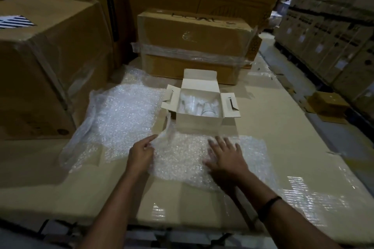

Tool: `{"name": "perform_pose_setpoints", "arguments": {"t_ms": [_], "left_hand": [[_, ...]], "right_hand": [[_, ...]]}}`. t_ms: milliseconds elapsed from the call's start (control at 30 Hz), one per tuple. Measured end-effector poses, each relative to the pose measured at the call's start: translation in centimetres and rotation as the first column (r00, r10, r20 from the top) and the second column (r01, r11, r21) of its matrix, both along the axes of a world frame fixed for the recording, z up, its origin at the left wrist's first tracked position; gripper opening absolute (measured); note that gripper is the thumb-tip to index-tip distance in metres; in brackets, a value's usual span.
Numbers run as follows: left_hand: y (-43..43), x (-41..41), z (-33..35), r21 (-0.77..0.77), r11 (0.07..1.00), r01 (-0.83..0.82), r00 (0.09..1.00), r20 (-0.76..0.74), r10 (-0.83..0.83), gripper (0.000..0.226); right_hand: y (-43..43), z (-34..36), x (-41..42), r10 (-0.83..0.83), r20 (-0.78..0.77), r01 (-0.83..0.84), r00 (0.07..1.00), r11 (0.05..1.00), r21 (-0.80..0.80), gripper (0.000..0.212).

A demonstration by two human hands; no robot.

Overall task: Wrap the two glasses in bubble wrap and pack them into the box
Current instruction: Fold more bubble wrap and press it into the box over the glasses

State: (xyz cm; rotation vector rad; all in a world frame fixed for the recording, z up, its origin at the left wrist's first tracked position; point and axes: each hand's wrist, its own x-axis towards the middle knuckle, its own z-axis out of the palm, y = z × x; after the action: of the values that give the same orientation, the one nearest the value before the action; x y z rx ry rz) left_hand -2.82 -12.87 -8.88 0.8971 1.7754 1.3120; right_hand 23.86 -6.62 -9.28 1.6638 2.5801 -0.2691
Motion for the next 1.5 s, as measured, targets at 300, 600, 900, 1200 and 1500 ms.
{"name": "perform_pose_setpoints", "arguments": {"t_ms": [300, 600, 900, 1200, 1500], "left_hand": [[-1.9, 1.6, 0.5, 0.049, 0.994, -0.099, 0.991, 0.090, 0.094, 0.074], [-1.9, 5.0, 2.8, 0.178, 0.946, 0.272, 0.962, -0.077, -0.262, 0.051], [-1.3, 6.5, 1.9, 0.261, 0.922, 0.286, 0.953, 0.025, -0.303, 0.026], [0.7, 12.0, -0.5, -0.363, 0.784, 0.504, 0.479, -0.637, -0.604, 0.079], [1.0, 14.9, -1.0, -0.437, 0.876, 0.205, 0.438, -0.759, -0.481, 0.082]], "right_hand": [[-1.0, -1.9, 0.4, 0.006, -0.068, -0.011, 0.998, 0.998, -0.067, 0.066], [1.5, 6.1, -6.5, -0.445, -0.726, 0.007, 0.524, 0.855, -0.519, 0.058], [3.6, 6.6, -2.0, -0.638, -0.691, 0.072, 0.340, 0.750, -0.657, 0.015], [4.3, 5.5, 8.6, -0.737, -0.596, 0.303, 0.319, 0.675, -0.673, 0.020], [4.5, 2.4, 13.1, -0.652, -0.413, 0.604, 0.636, 0.753, -0.261, 0.069]]}}
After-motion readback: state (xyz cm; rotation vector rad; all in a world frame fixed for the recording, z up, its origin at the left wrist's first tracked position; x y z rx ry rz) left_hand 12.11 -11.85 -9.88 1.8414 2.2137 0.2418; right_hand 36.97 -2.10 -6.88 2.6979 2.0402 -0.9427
